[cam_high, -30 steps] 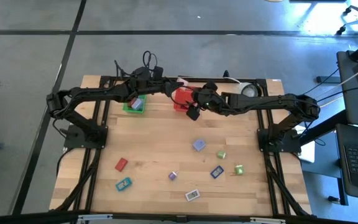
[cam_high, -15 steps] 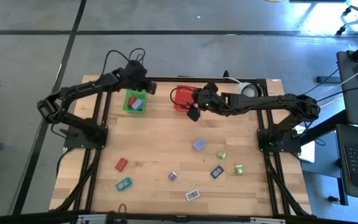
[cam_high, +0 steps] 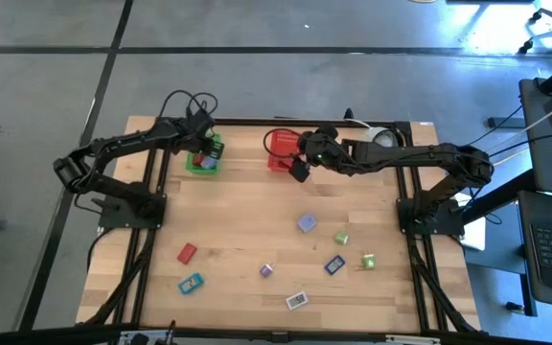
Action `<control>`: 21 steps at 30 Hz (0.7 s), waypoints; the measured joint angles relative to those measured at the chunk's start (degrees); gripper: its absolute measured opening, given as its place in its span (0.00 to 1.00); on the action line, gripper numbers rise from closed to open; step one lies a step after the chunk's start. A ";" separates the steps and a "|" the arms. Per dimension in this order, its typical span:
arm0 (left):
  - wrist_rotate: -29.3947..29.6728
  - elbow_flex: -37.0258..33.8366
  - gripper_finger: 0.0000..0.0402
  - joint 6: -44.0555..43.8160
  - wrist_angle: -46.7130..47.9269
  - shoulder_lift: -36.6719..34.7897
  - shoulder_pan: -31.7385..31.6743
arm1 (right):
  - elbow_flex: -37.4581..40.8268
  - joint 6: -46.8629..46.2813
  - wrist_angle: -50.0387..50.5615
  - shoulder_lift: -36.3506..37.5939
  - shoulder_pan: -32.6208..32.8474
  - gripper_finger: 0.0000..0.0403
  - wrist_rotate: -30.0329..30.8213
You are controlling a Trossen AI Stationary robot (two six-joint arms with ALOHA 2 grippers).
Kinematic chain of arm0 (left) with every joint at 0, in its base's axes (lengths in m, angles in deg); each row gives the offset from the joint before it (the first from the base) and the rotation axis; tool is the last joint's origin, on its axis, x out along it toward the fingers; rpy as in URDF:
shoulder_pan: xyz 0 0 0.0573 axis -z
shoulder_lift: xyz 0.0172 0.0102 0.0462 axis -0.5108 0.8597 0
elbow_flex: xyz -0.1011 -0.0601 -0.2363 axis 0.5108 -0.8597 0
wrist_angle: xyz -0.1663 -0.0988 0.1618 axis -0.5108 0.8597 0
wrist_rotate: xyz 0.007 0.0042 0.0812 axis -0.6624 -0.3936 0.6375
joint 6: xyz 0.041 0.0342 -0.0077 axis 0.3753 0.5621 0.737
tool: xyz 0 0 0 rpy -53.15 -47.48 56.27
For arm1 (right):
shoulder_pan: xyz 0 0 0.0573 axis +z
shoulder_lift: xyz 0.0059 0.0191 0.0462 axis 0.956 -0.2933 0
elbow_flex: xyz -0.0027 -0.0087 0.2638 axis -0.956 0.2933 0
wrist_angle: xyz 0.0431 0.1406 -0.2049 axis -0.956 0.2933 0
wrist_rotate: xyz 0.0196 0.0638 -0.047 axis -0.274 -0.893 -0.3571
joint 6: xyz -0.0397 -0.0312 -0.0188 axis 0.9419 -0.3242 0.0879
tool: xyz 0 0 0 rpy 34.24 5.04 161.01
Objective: Pick & Place Office items
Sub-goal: Put the pink charger adapter into the green bin
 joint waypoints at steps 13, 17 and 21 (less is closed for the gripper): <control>0.26 -0.57 0.32 1.27 -2.97 0.02 0.02 | 0.00 -1.68 -0.87 0.02 -1.69 0.79 -0.02; 1.32 -0.57 0.38 1.27 -2.94 0.04 0.00 | 0.00 -1.88 -0.88 0.02 -1.69 0.79 -1.14; 0.82 -0.01 0.44 2.66 -3.05 0.07 -0.05 | 0.01 -1.89 -0.88 0.02 -1.69 0.79 -2.79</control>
